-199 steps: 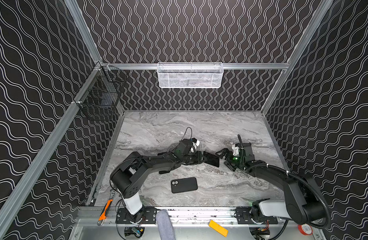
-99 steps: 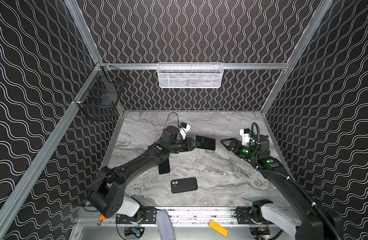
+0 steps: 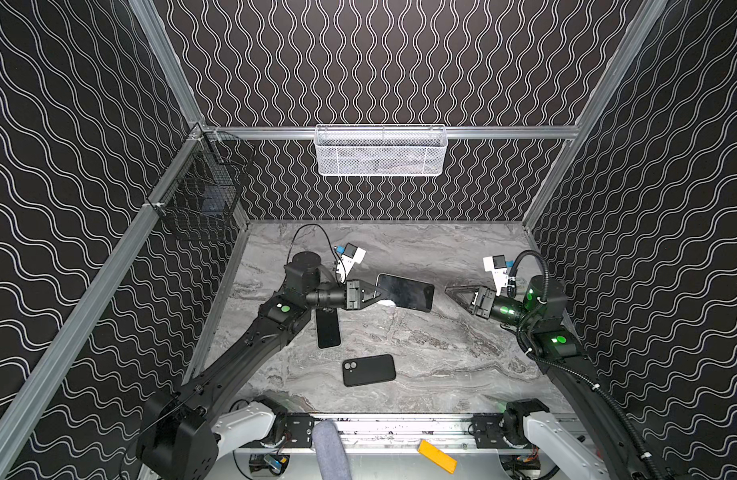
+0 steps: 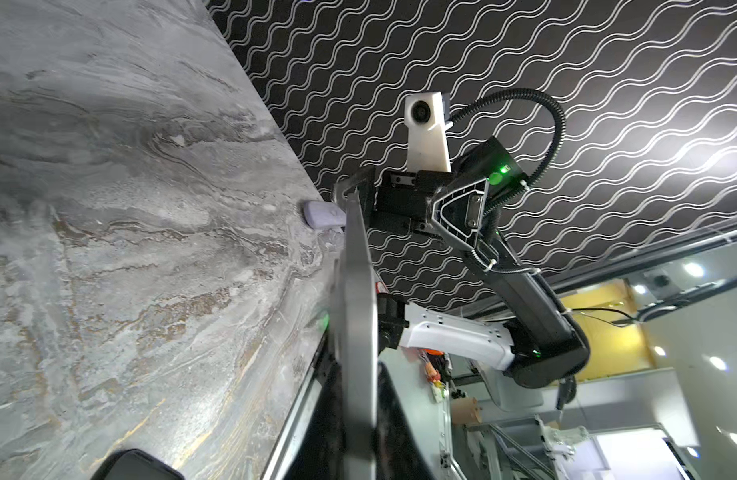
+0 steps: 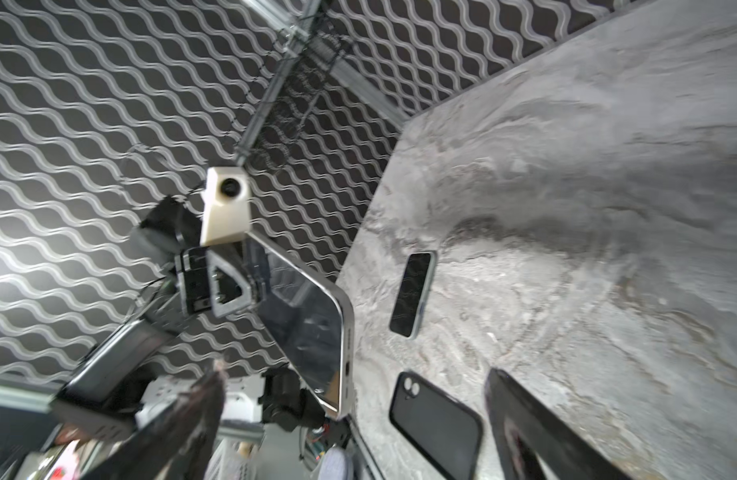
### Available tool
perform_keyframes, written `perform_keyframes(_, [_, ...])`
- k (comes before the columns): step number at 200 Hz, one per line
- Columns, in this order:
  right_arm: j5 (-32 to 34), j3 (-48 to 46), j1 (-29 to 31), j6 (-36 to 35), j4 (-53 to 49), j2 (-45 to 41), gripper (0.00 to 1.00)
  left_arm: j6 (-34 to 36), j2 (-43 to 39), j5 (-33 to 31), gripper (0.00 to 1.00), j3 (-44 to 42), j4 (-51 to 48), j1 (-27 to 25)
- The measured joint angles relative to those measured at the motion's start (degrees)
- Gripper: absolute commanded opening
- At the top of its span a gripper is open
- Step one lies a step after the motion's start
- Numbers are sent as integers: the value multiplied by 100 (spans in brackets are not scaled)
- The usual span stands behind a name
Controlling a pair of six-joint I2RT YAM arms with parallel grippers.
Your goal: Put the phone into the phone case
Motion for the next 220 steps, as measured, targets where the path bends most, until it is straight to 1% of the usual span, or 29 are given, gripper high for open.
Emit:
perform_keyframes(30, [-258,28,-59,162,203,87,99,-920,352,623,2,-160,1202,59])
perform_keyframes(46, [-284,122,-72,151,262,146,99,-1239,487,953,2,-142,1574,74])
perform_keyframes(60, [-291,297,-74,57,302,378,99,-1180,476,1228,2,-22,1386,98])
perform_keyframes(71, [-413,461,-74,-24,385,688,98,-898,398,1399,2,149,962,146])
perform_keyframes(84, [-671,719,-70,-55,398,1143,96,-603,323,1458,1,293,612,179])
perform_keyframes(94, [-785,857,-50,-87,339,1318,96,-616,321,1523,1,260,605,192])
perform_keyframes(101, [-833,914,-37,-129,269,1322,97,-695,348,1552,1,131,776,216])
perform_keyframes(112, [-887,973,-26,-162,227,1231,97,-1110,450,1628,1,-120,1215,278])
perform_keyframes(125, [-911,999,-22,-186,197,1060,97,-1788,678,1596,0,-374,1978,354])
perform_keyframes(136, [-916,1036,-22,-205,127,940,96,-2500,960,1604,0,-531,2911,417])
perform_keyframes(151, [-837,1119,-22,-380,-201,774,95,-3748,1528,1552,0,-614,4594,487])
perform_keyframes(159, [-675,1139,-22,-553,-452,636,92,-4315,1797,1427,0,-612,5353,518])
perform_keyframes(170, [-350,1123,-20,-807,-763,413,92,-4913,1980,1296,0,-612,5995,570])
perform_keyframes(181, [120,935,-2,-1049,-916,116,90,-5270,2079,1248,0,-579,6546,601])
perform_keyframes(187, [319,787,0,-1156,-962,-24,85,-5429,2124,1215,0,-540,6773,605])
perform_keyframes(194, [531,553,0,-1276,-979,-210,83,-5593,2175,1180,0,-501,7016,625])
perform_keyframes(207, [820,-17,28,-1386,-885,-586,82,-5818,2256,1172,0,-439,7294,662])
perform_keyframes(220, [968,-542,98,-1445,-688,-1021,85,-6000,2317,1165,0,-372,7434,688])
